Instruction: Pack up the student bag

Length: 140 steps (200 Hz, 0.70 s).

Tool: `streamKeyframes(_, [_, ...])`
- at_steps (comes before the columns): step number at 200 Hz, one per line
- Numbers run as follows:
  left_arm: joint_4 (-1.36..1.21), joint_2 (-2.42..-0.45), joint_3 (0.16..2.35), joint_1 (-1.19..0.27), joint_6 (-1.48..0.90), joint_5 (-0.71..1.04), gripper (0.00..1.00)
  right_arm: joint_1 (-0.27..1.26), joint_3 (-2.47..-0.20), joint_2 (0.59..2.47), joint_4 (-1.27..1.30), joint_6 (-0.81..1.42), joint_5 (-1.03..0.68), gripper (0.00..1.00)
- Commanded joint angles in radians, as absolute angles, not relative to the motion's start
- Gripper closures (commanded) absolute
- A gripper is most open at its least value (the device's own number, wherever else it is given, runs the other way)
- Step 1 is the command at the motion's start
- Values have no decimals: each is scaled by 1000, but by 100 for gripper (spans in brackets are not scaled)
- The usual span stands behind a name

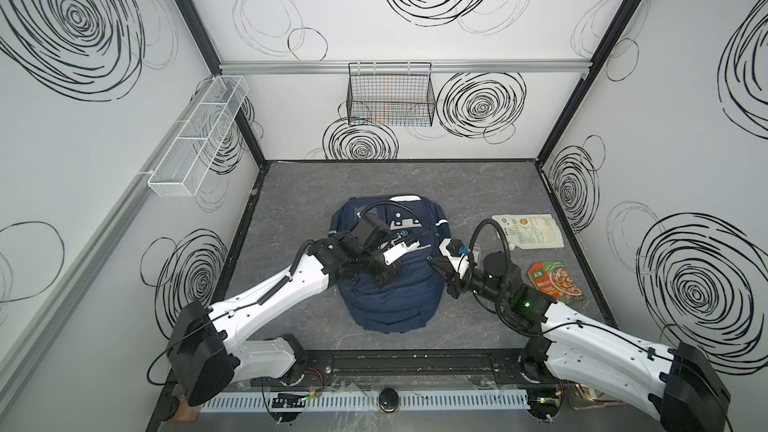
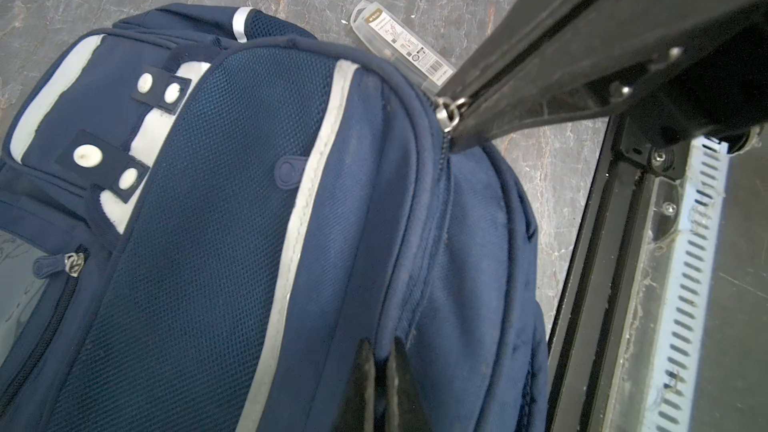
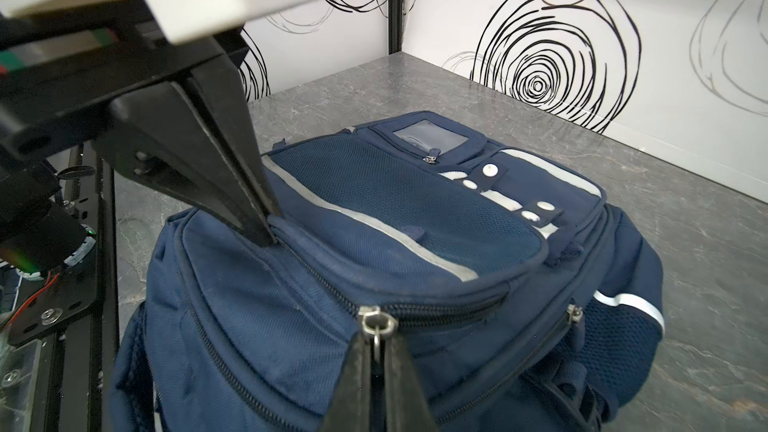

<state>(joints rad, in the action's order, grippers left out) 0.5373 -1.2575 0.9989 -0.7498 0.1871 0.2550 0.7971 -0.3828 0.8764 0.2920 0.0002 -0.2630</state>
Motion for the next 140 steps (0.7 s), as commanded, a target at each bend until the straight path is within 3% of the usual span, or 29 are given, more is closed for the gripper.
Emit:
streamKeyframes(1, [398,-1229,1013,-722,77,310,100,801,-440,856,437,2,-324,100])
streamKeyframes(66, [283,-1214,988,-719,-65,344,100,856,-474,882,441,-10,-382,100])
streamKeyframes(112, [284,-1242,986,-753,-80,278,100,902,-565,935,416,66,-481,100])
streamKeyframes(140, [288,-1253,987,-755,-95,254,100,881,-685,926,235,165,-506,100])
